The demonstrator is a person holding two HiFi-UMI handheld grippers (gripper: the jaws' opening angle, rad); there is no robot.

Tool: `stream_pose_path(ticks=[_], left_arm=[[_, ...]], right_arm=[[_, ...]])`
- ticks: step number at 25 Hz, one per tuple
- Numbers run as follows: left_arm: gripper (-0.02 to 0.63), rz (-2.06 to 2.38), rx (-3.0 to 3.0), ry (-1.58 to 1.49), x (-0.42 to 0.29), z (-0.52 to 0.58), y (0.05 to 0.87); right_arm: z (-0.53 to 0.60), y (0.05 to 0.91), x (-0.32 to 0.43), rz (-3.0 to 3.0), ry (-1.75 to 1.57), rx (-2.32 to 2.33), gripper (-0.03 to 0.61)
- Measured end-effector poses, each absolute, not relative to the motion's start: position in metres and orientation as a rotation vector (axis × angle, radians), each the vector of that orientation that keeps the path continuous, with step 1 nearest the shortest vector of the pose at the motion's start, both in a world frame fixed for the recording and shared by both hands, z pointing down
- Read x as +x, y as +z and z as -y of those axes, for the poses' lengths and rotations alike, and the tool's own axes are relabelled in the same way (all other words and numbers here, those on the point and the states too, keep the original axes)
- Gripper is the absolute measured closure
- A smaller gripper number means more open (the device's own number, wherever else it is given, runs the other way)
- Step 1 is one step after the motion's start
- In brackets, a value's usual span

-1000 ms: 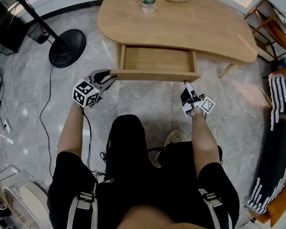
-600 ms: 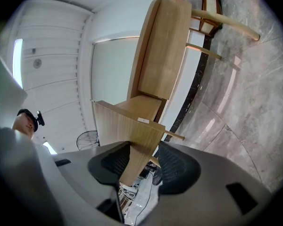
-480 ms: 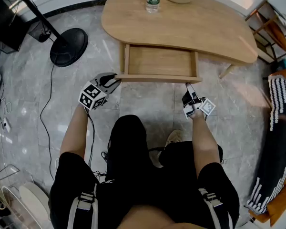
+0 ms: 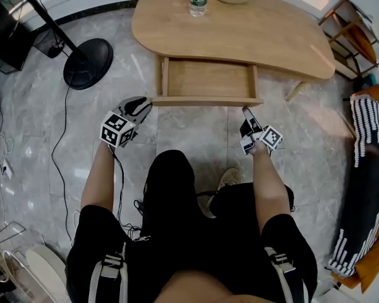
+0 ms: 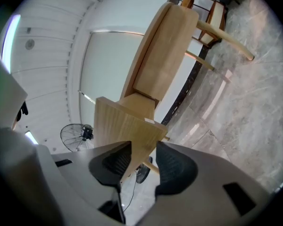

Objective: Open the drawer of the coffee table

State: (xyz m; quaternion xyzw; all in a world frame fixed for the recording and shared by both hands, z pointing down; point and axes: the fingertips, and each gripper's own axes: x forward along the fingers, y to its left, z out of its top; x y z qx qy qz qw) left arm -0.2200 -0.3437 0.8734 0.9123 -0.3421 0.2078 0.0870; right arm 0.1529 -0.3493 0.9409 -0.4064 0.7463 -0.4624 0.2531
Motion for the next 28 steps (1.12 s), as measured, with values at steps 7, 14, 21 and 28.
stream_pose_path(ticks=[7, 14, 21, 28], left_arm=[[0.527, 1.318, 2.626, 0.422, -0.273, 0.347, 0.813], [0.577, 1.666, 2.585, 0.335, -0.278, 0.364, 0.714], [0.584, 1.809, 2.626, 0.224, -0.223, 0.349, 0.64], [0.586, 1.754, 2.701, 0.257, -0.153, 0.349, 0.648]], right_arm=[[0.332, 0.872, 0.214, -2.07, -0.97, -1.443, 0.457], [0.326, 0.712, 0.211, -2.285, -0.286, -1.926, 0.566], [0.311, 0.613, 0.124, -2.382, 0.195, -1.939, 0.566], [0.318, 0.618, 0.071, -2.484, 0.244, -1.811, 0.565]])
